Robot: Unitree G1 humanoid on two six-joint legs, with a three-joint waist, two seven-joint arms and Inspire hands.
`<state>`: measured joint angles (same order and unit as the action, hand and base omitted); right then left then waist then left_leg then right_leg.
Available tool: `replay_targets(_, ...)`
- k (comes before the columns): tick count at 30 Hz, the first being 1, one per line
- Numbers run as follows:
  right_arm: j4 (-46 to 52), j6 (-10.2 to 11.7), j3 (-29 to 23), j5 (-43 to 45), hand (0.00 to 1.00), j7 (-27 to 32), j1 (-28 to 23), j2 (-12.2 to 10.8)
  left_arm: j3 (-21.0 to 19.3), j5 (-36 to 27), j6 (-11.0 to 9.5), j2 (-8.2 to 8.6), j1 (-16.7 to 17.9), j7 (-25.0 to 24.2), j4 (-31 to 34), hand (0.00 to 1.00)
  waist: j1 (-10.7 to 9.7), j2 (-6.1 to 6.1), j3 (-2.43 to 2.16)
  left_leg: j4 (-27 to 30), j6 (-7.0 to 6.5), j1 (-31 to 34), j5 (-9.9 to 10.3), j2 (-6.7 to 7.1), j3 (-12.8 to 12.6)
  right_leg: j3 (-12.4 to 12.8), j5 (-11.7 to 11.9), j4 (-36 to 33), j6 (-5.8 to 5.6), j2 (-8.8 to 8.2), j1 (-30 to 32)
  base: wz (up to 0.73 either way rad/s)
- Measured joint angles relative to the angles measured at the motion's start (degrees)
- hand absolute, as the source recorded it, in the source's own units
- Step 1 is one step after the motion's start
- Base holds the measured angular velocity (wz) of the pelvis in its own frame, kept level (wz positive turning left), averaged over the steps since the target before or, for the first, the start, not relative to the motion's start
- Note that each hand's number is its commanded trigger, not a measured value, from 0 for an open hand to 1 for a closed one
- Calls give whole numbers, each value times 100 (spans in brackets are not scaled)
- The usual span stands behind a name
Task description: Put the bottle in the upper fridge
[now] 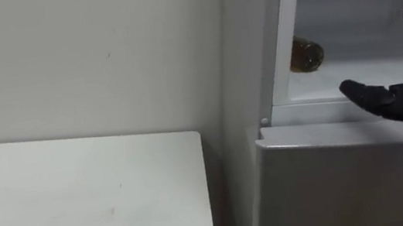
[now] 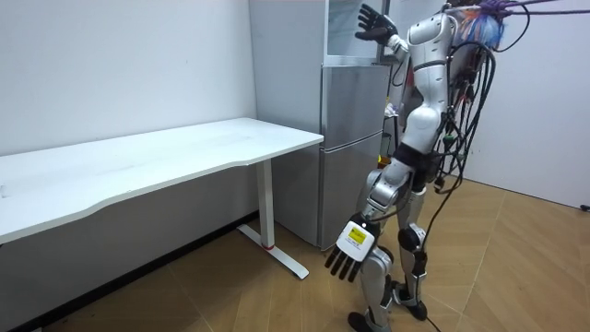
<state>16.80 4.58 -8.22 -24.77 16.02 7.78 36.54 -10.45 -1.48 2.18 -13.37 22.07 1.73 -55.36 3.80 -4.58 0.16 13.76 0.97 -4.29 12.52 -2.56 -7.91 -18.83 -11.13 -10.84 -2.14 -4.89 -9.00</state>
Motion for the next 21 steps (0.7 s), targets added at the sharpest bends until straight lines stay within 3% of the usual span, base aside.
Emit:
replay_targets(6, 203, 105, -174, -103, 0, -96, -53, -320, 48, 121, -35, 59, -23, 2, -80, 0, -116, 118, -20, -12, -4, -39, 7, -25, -150, 146, 4, -96, -1, 0, 54, -13)
replay_targets(9, 215, 122, -179, -241, 0, -246, -54, -357, 56, 173, -101, 81, -27, 0, -179, 0, -186, 178, -24, -22, -5, -43, 7, -37, -212, 195, 5, -113, -1, 2, 122, -11)
replay_targets(16, 502, 121, -233, -1178, 0, -902, -76, -606, 58, 341, -100, 123, -9, -119, -210, 0, -280, 225, -33, -26, 5, -27, 11, -71, -318, 302, 3, -171, 6, 23, 257, -9)
replay_targets(21, 879, 160, -262, -1886, 0, -1366, -782, -1077, 94, 457, -116, 125, -6, -108, -226, 0, -285, 177, -41, -10, 12, -36, 20, -73, -368, 387, 3, -172, 6, 36, 266, -6)
